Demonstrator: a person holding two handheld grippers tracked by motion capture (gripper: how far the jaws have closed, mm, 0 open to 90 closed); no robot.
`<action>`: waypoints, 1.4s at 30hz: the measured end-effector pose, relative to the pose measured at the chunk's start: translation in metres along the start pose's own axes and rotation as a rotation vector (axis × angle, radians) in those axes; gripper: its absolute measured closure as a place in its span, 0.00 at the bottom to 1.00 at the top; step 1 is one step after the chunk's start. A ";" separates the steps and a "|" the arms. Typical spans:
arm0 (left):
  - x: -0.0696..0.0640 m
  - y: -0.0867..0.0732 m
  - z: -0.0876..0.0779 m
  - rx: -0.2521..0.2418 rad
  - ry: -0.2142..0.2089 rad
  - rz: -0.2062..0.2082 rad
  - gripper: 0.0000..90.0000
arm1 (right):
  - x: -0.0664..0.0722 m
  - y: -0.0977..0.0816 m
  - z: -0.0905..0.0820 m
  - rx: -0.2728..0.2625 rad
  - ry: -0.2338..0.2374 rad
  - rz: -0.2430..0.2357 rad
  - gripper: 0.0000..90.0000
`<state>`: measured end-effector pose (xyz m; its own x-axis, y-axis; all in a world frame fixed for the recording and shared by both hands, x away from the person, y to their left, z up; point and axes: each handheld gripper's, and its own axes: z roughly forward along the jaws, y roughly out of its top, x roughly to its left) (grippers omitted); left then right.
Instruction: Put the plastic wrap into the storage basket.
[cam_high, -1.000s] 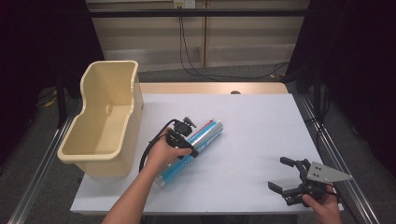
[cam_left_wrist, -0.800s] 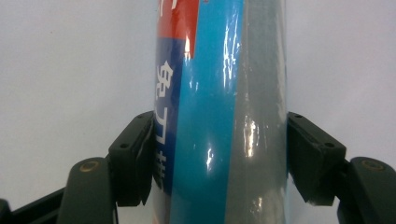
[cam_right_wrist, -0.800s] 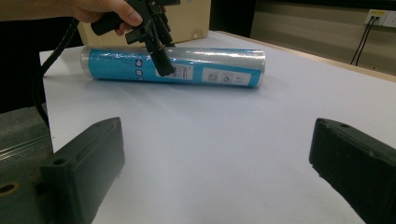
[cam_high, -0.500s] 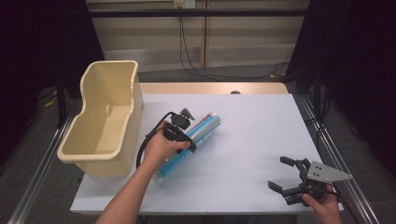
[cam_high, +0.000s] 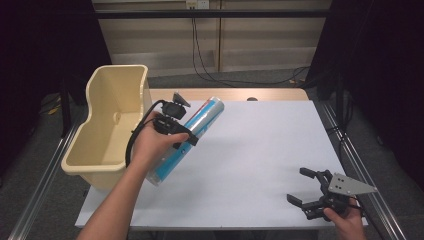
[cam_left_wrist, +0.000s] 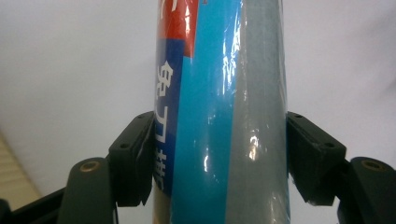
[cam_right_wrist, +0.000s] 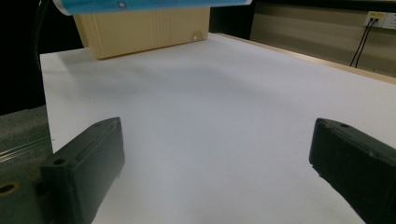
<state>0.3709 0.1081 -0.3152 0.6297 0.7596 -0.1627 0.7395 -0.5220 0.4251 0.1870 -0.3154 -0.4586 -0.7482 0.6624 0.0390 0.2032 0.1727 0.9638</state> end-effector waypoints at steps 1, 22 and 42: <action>0.001 0.000 -0.005 -0.004 0.006 -0.004 0.36 | 0.000 0.000 0.000 -0.001 -0.001 0.000 0.03; 0.026 -0.013 -0.076 -0.007 0.057 -0.080 0.36 | 0.001 0.000 0.001 0.002 0.000 0.002 0.03; 0.075 -0.050 -0.123 -0.025 0.150 -0.241 0.36 | 0.002 0.000 0.003 0.005 0.004 0.003 0.03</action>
<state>0.3516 0.2390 -0.2388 0.3928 0.9106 -0.1288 0.8563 -0.3110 0.4123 0.1872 -0.3116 -0.4597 -0.7499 0.6602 0.0425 0.2081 0.1744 0.9624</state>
